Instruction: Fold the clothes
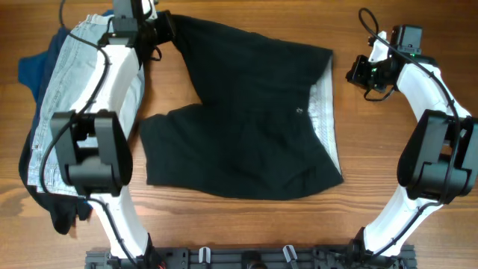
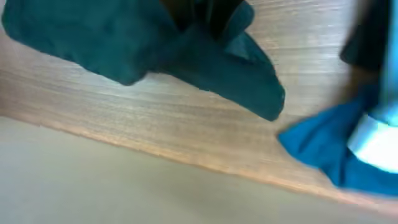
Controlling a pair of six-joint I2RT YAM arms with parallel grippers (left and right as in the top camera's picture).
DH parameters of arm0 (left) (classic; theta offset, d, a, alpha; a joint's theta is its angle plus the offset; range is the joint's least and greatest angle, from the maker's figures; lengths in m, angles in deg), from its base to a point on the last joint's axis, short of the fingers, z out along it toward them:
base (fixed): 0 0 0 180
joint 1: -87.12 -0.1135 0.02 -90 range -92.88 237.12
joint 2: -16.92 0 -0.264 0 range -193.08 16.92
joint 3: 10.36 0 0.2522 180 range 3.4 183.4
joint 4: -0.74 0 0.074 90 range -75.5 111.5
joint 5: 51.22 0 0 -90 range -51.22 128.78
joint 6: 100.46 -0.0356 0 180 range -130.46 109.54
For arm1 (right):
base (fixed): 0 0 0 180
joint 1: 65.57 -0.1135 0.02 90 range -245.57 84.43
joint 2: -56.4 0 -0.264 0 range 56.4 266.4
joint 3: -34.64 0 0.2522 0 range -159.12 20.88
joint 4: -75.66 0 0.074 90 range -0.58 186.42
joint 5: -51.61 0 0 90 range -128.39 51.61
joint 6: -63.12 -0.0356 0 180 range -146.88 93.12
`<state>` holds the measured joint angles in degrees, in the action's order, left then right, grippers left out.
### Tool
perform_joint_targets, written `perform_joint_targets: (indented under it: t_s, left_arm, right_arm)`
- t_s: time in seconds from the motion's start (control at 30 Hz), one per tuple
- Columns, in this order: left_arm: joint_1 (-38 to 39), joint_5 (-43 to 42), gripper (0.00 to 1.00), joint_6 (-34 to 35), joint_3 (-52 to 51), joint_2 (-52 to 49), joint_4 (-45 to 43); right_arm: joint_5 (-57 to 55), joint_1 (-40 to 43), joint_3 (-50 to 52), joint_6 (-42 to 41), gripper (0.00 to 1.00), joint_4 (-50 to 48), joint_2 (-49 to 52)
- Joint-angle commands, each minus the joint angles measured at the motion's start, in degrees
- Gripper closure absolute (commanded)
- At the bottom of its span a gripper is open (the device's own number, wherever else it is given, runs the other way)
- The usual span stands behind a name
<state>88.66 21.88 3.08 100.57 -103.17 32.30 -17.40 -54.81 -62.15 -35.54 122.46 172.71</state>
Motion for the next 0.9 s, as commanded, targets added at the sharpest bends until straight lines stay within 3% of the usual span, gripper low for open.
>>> perform_joint_targets:
  t_s: [0.0, 0.07, 0.2, 0.3, 0.5, 0.67, 0.73, 0.87]
  left_arm:
    - [1.05, 5.09, 0.96, -4.42, 0.15, 4.22, 0.57]
    - [2.38, 6.8, 0.92, -5.62, 0.15, 4.72, 0.57]
    - [4.87, 10.03, 0.21, -7.61, 0.15, 4.7, 3.19]
    - [6.14, 12.5, 0.01, -7.61, 0.15, 4.72, 8.44]
    - [4.9, 12.5, 0.0, -0.7, 0.13, 4.7, 27.45]
    - [1.9, 12.48, 0.17, 3.5, -0.87, 4.7, 38.82]
    - [1.53, 11.85, 0.2, 4.96, -3.5, 4.7, 36.7]
    - [1.55, 11.89, 0.22, 0.96, -11.19, 4.68, 21.4]
  right_arm:
    - [0.5, 0.02, -0.74, 1.03, 0.96, 0.04, -0.92]
    - [0.5, 0.02, -0.74, 1.03, 0.96, 0.17, -0.92]
    - [0.5, 0.02, -0.74, 1.05, 0.96, 0.26, -0.92]
    - [0.5, 0.02, -0.74, 1.05, 0.96, 0.42, -0.92]
    - [0.5, 0.02, -0.74, 1.16, 0.96, 0.48, -0.92]
    - [0.5, 0.02, -0.74, 1.18, 0.96, 0.46, -0.92]
    - [0.48, 0.02, -0.74, 1.2, 0.96, 0.48, -0.92]
    - [0.5, 0.02, -0.74, 1.07, 0.96, 0.63, -0.92]
